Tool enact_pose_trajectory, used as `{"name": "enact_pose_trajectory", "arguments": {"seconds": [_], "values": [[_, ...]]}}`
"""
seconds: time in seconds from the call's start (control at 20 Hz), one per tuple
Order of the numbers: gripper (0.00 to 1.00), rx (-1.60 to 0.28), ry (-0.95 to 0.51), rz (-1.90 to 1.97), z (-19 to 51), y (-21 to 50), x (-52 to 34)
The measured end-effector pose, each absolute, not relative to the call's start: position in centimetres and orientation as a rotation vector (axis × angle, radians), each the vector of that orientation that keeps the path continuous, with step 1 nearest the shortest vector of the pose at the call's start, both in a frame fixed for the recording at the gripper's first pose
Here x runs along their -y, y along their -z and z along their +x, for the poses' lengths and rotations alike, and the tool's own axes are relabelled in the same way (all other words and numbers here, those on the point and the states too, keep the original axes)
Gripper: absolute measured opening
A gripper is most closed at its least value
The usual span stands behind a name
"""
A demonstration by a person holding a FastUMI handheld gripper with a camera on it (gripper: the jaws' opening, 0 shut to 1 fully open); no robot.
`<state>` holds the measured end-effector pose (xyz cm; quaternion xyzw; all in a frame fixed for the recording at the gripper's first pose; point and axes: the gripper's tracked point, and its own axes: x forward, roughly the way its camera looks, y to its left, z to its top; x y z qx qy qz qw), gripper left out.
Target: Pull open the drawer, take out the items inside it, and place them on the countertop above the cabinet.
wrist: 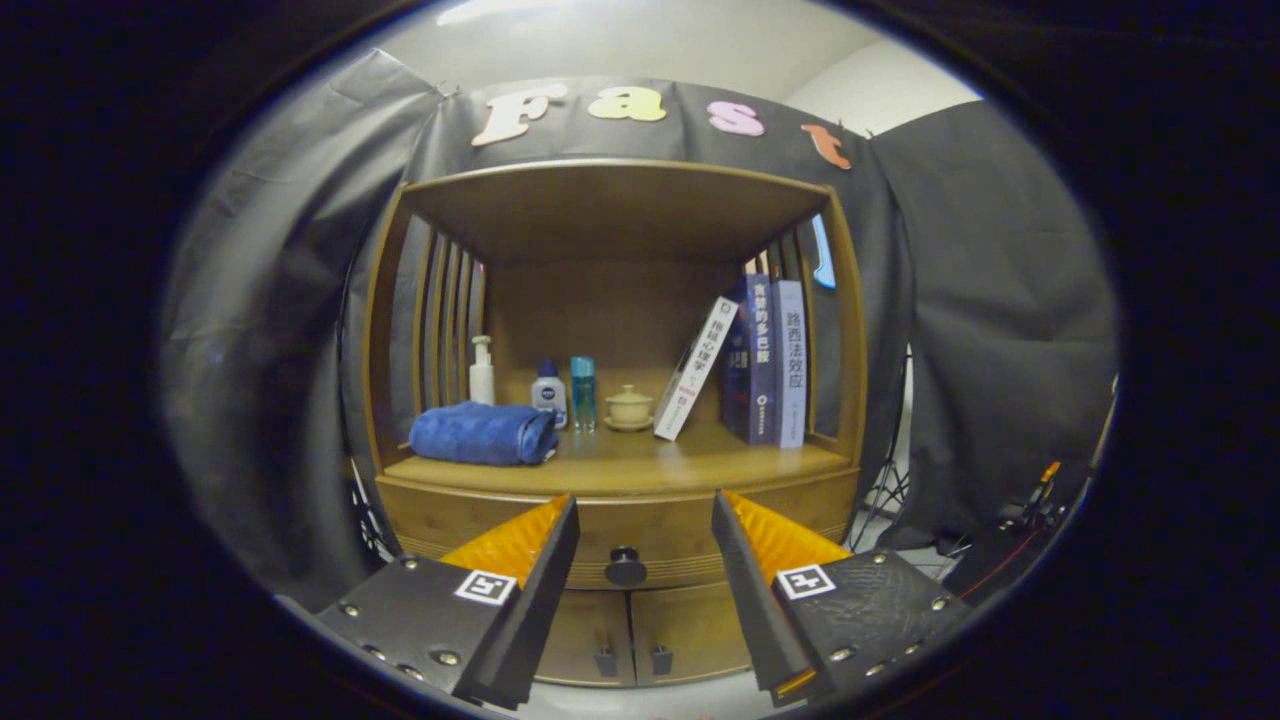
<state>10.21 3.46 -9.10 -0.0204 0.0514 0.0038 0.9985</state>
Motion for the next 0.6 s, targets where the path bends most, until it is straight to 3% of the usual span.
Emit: {"name": "enact_pose_trajectory", "arguments": {"seconds": [0.6], "values": [[0.80,-0.287,-0.037,0.049,17.2,19.1,-4.1]]}}
